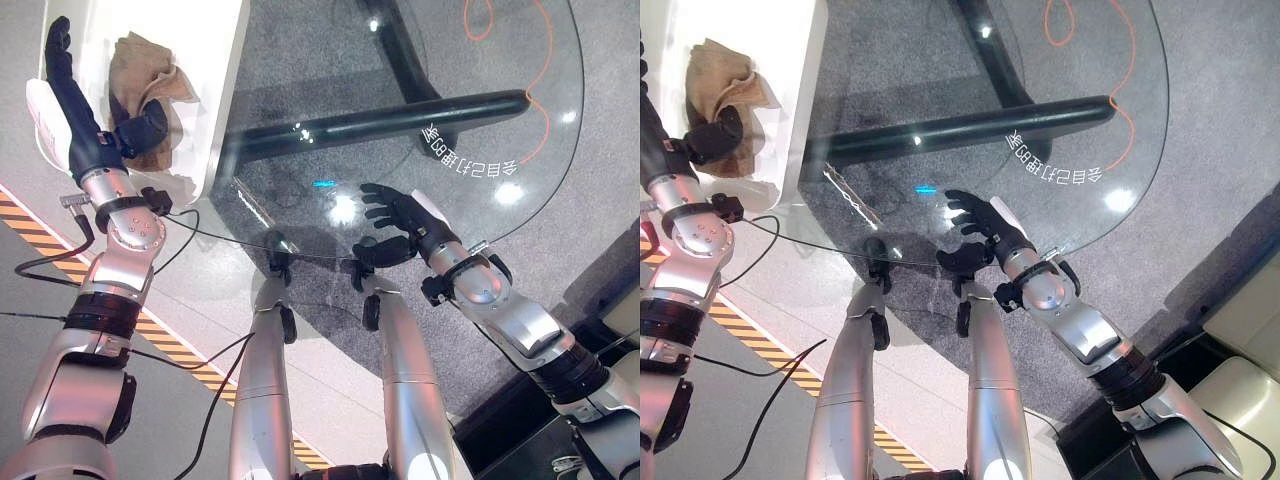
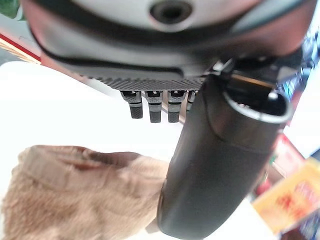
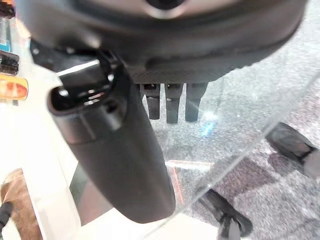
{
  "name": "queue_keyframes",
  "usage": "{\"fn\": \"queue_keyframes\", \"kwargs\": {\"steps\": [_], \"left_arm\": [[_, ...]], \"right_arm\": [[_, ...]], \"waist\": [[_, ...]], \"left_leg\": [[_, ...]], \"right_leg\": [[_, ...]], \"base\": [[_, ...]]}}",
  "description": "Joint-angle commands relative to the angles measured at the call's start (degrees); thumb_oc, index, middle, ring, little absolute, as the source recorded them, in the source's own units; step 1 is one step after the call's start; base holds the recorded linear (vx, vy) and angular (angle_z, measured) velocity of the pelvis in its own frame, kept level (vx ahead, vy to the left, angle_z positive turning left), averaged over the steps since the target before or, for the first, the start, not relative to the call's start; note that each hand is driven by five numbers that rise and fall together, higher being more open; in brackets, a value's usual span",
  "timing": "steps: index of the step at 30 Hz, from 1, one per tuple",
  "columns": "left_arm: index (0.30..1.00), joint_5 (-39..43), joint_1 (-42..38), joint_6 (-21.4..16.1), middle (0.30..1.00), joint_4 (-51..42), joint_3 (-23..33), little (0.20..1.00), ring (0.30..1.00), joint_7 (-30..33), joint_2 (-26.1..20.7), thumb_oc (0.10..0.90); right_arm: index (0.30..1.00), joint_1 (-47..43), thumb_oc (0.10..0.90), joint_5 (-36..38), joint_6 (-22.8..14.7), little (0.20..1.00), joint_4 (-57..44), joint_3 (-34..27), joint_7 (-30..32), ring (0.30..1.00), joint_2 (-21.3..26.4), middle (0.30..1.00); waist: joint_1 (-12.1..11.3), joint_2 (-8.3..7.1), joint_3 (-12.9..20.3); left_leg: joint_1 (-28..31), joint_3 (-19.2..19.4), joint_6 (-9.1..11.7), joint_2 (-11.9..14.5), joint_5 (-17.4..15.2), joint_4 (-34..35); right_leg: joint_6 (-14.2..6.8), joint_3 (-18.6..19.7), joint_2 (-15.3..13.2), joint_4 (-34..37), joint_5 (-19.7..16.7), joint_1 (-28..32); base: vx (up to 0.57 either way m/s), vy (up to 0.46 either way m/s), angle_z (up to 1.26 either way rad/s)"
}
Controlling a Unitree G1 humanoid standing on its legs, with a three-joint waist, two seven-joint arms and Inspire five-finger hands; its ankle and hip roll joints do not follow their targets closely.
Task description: Wipe the table with a cloth and put it in the basket.
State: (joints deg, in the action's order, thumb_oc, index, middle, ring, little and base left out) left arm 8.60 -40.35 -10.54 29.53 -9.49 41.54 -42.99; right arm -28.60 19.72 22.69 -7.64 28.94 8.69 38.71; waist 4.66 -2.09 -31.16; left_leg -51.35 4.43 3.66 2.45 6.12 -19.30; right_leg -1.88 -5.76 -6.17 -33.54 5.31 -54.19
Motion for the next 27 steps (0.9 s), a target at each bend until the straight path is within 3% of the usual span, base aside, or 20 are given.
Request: {"fn": "queue_keyframes", "kwargs": {"steps": [1, 6, 14, 22, 23, 27], "left_arm": [[0.900, 2.3, -0.5, -5.9, 0.900, -3.9, 6.8, 0.900, 0.900, 0.7, -1.9, 0.800], [0.900, 5.1, 6.7, -6.6, 0.900, -8.2, 9.9, 0.900, 0.900, -4.5, -0.7, 0.800], [0.900, 11.9, 22.7, -7.8, 0.900, -17.1, 13.4, 0.900, 0.900, -11.7, 6.0, 0.800], [0.900, 15.7, 31.0, -5.8, 0.900, -18.0, 11.3, 0.900, 0.900, -16.7, 11.7, 0.800], [0.900, 17.9, 33.5, -5.0, 0.900, -16.6, 10.5, 0.900, 0.900, -19.2, 12.7, 0.800], [0.900, 20.6, 37.9, -4.6, 0.900, -14.4, 9.6, 0.900, 0.900, -22.7, 14.8, 0.800]], "right_arm": [[0.900, 2.7, 0.800, -3.1, -1.1, 0.900, -5.6, -2.8, 0.9, 0.900, -1.0, 0.900], [0.900, 7.1, 0.800, -4.1, -2.2, 0.900, -5.5, -4.0, 0.4, 0.900, -2.5, 0.900], [0.900, 16.7, 0.800, -6.6, -7.9, 0.900, -3.7, -7.8, -1.2, 0.900, -3.7, 0.900], [0.900, 22.2, 0.800, -8.5, -13.6, 0.900, 5.7, -8.9, -2.4, 0.900, -6.1, 0.900], [0.900, 23.4, 0.800, -12.0, -14.5, 0.900, 8.2, -9.5, -2.6, 0.900, -6.5, 0.900], [0.900, 26.0, 0.800, -13.2, -15.5, 0.900, 11.1, -10.7, -3.8, 0.900, -7.1, 0.900]], "waist": [[-0.8, 0.40, 1.4], [-1.4, 0.54, 1.4], [-2.4, 1.05, 1.4], [-3.5, 0.98, 1.4], [-3.6, 0.72, 1.4], [-3.7, 0.52, 3.7]], "left_leg": [[4.6, 5.1, -1.7, -4.6, -9.6, -4.3], [9.3, 4.8, -1.5, -4.8, -9.5, -2.8], [17.6, 3.0, -1.1, -5.3, -9.2, -0.2], [27.9, 1.2, -0.4, -4.9, -8.2, 3.1], [32.0, 1.2, 0.0, -4.5, -8.2, 4.1], [35.5, 1.2, 0.4, -4.1, -8.1, 5.2]], "right_leg": [[-2.4, -0.8, 3.6, 11.0, -4.0, 5.3], [-2.3, -1.6, 3.5, 11.8, -3.2, 10.2], [-1.9, -2.4, 3.6, 13.6, -1.6, 19.0], [-1.6, -3.1, 3.9, 15.5, -0.4, 29.9], [-1.4, -3.5, 3.8, 16.3, 0.3, 34.4], [-0.8, -4.2, 4.0, 18.2, 0.5, 38.9]], "base": [[-0.05, -0.111, 0.01], [-0.04, -0.116, 0.00], [-0.04, -0.095, 0.00], [-0.03, -0.120, 0.01], [-0.01, -0.129, 0.00], [0.01, -0.110, 0.04]]}}
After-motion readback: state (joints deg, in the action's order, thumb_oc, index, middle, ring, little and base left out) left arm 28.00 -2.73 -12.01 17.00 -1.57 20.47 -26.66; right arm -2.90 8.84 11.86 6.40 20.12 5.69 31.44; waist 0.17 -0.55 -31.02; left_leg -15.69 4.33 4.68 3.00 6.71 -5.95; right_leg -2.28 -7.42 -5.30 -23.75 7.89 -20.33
